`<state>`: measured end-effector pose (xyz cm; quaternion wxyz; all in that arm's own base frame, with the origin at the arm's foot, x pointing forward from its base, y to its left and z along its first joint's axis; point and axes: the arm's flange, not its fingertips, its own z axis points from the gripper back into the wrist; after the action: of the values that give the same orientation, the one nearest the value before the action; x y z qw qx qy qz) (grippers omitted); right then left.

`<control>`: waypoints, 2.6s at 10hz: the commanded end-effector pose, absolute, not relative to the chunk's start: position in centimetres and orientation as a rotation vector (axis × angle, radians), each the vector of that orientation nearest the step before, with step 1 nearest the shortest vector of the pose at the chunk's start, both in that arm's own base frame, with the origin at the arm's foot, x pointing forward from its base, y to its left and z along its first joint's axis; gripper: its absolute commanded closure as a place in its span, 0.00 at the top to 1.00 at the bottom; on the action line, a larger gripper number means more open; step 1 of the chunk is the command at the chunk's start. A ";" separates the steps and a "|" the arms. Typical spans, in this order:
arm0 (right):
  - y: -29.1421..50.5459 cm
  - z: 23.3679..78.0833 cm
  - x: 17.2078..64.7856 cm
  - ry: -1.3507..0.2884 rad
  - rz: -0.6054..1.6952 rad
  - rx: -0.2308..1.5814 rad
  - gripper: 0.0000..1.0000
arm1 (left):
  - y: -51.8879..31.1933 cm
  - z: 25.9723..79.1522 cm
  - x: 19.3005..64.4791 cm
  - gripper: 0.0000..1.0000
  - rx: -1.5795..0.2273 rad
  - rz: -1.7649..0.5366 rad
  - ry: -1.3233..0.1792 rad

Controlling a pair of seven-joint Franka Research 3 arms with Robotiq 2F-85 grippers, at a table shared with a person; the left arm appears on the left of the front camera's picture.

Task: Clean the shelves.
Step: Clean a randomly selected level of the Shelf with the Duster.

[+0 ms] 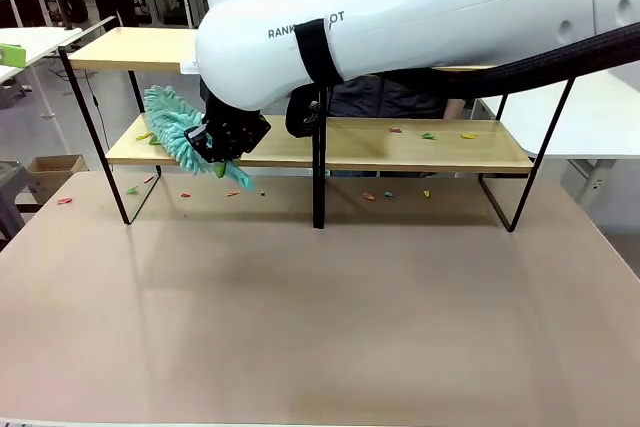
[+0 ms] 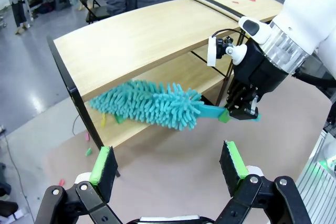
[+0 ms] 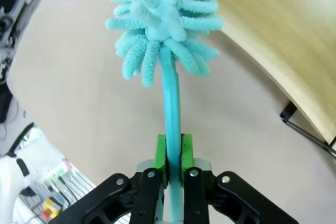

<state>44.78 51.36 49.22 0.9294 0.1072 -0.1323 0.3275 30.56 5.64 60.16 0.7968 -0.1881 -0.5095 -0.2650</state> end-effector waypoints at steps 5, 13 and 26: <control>45.0 50.4 44.4 -0.107 1.302 0.278 0.12 | 5.6 60.1 30.6 1.00 -0.405 -0.574 -1.093; 36.6 50.4 39.8 -0.206 1.307 0.423 0.12 | 5.6 60.1 30.6 1.00 -0.405 -0.574 -1.093; 19.2 54.0 27.5 -0.103 0.675 0.603 0.12 | 5.6 60.1 30.6 1.00 -0.405 -0.574 -1.093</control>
<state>28.44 21.13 53.14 0.9086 0.2628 -0.0331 0.3230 30.55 5.64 60.17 0.7965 -0.1888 -0.5096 -0.2653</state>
